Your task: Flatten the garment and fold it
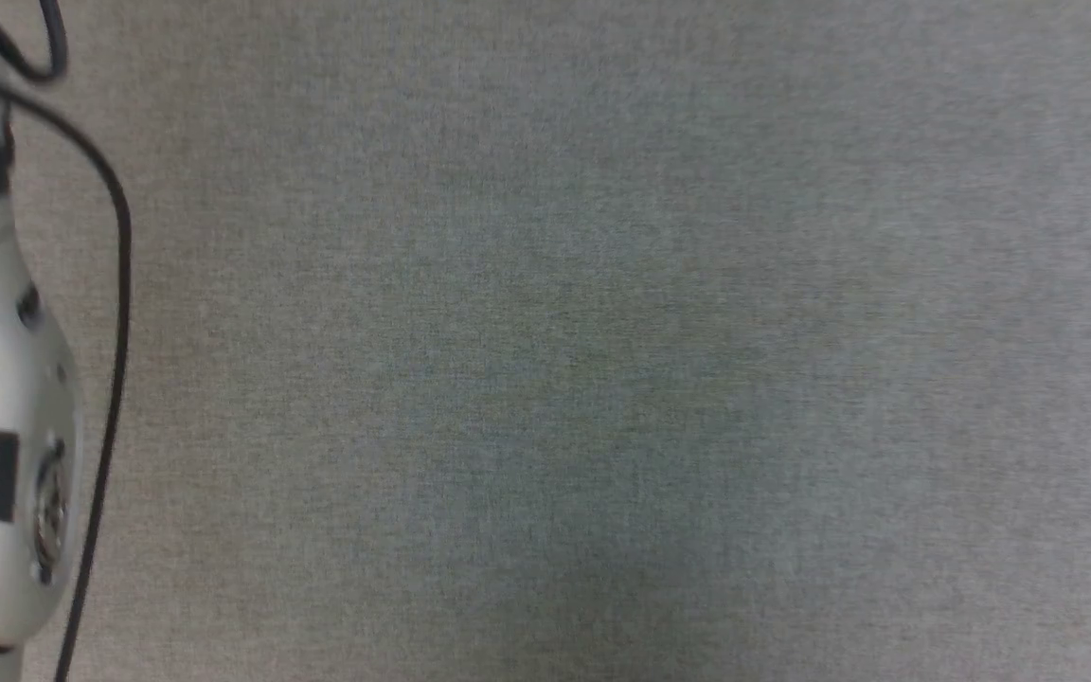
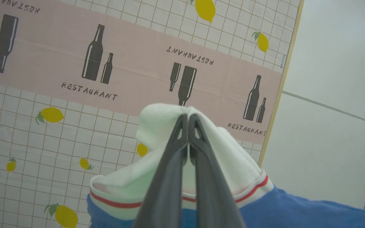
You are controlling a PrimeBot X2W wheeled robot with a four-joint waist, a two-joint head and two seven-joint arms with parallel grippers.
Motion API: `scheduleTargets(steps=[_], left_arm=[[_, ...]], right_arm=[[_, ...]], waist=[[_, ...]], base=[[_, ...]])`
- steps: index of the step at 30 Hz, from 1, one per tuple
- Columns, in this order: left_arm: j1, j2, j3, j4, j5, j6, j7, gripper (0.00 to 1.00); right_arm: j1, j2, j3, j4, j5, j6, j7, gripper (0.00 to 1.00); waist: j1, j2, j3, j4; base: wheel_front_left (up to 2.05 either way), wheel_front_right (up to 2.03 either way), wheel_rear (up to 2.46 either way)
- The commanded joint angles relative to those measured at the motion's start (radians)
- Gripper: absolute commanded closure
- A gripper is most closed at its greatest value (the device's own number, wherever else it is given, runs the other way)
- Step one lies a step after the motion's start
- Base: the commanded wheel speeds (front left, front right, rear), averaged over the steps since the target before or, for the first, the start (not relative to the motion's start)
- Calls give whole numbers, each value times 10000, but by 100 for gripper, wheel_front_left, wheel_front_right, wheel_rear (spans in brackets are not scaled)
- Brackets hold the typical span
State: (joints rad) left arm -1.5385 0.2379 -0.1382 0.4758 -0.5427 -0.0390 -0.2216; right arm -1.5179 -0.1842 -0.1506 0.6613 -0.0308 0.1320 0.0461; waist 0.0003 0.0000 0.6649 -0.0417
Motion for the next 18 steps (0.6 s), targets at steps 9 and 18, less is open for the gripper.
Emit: scheduleTargets(steps=[9, 18], left_arm=[[3077, 534, -137, -1939, -450, -363, 362, 100], [7185, 636, -72, -5377, -1058, 263, 1105, 100]], right_arm=[[2016, -776, 1561, -1354, 2496, -13, 255, 100], [5875, -1810, 1103, -4630, 4178, -13, 1571, 100]], waist=[[-3, 0, -609, 285], [-3, 0, -1787, 599]], base=[[0, 0, 0], [0, 0, 0]])
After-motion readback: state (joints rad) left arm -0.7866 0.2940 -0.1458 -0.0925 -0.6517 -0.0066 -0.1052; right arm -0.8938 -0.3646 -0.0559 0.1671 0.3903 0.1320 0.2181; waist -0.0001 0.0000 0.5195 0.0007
